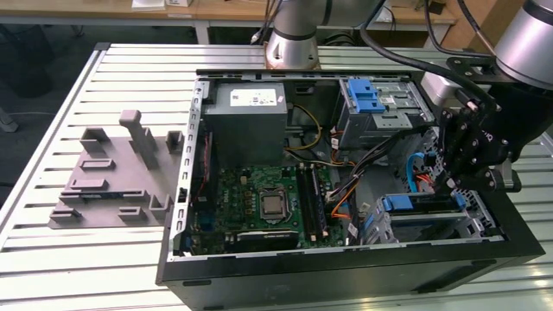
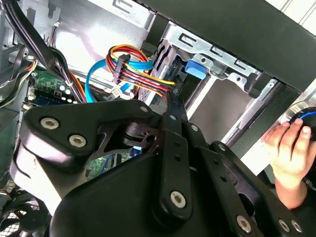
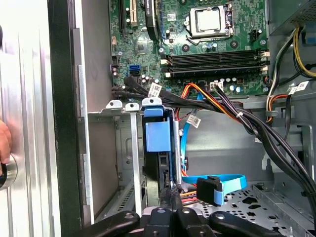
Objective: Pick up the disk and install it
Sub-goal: 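Insert the second disk wire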
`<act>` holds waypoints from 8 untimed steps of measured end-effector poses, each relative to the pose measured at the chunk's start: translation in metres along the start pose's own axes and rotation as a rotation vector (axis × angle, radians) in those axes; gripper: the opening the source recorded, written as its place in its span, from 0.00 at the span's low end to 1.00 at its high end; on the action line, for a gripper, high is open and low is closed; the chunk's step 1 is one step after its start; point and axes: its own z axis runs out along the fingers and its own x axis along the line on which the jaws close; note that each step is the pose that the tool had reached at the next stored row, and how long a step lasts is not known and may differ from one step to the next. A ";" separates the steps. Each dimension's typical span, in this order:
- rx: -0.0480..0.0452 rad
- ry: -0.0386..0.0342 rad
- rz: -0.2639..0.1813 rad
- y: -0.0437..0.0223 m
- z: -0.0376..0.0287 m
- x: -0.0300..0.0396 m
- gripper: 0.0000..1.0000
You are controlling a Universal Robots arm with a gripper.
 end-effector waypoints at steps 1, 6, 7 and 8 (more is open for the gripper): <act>0.0000 0.0000 0.000 0.0000 -0.0001 0.0000 0.11; 0.0000 0.0000 0.000 0.0000 -0.0001 0.0000 0.11; 0.0000 0.0000 0.000 0.0000 -0.0001 0.0000 0.11; 0.0000 0.0000 0.000 0.0000 -0.0001 0.0000 0.11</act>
